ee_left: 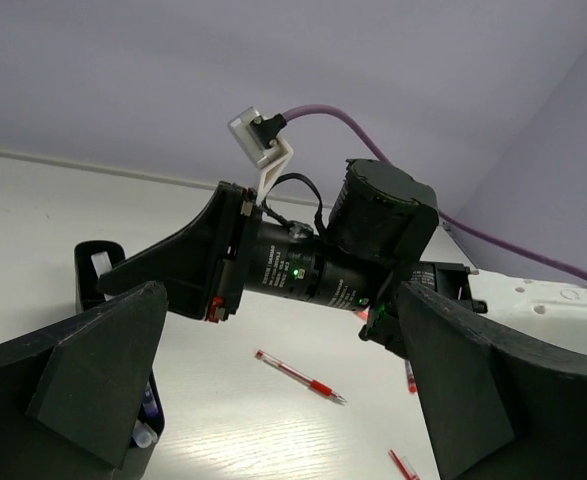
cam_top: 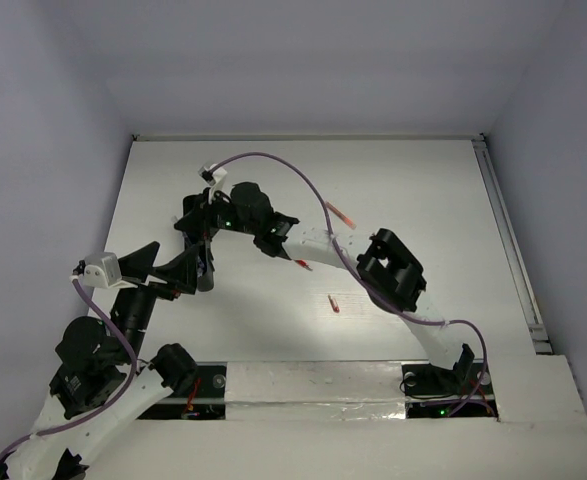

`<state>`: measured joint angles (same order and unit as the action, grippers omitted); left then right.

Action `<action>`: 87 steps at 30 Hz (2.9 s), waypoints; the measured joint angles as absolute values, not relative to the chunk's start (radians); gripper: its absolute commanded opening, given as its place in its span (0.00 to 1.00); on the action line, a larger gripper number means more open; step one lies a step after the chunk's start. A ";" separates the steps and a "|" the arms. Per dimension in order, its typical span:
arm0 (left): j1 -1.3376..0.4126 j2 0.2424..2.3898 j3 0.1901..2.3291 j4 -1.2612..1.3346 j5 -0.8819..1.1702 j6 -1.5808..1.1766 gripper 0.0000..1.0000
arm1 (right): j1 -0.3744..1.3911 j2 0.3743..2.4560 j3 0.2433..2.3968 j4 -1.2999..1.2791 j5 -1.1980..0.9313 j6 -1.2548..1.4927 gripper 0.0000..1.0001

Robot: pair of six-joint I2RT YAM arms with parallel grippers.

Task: Sort the stationery into containers
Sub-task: Place the pen in the storage box, then pick up the pen from the center of the board.

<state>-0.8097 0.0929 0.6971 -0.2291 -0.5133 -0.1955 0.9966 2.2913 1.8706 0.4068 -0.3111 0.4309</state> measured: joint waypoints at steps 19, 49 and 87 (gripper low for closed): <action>-0.810 0.093 0.696 -0.229 -0.512 -0.195 0.99 | 1.010 2.304 1.854 0.555 -0.302 0.407 0.00; -0.803 0.093 0.696 -0.229 -0.505 -0.186 0.99 | 1.015 2.325 1.760 0.640 -0.292 0.281 0.38; -0.803 0.097 0.694 -0.224 -0.474 -0.180 0.99 | 0.430 2.102 1.778 -0.458 -0.085 0.105 0.55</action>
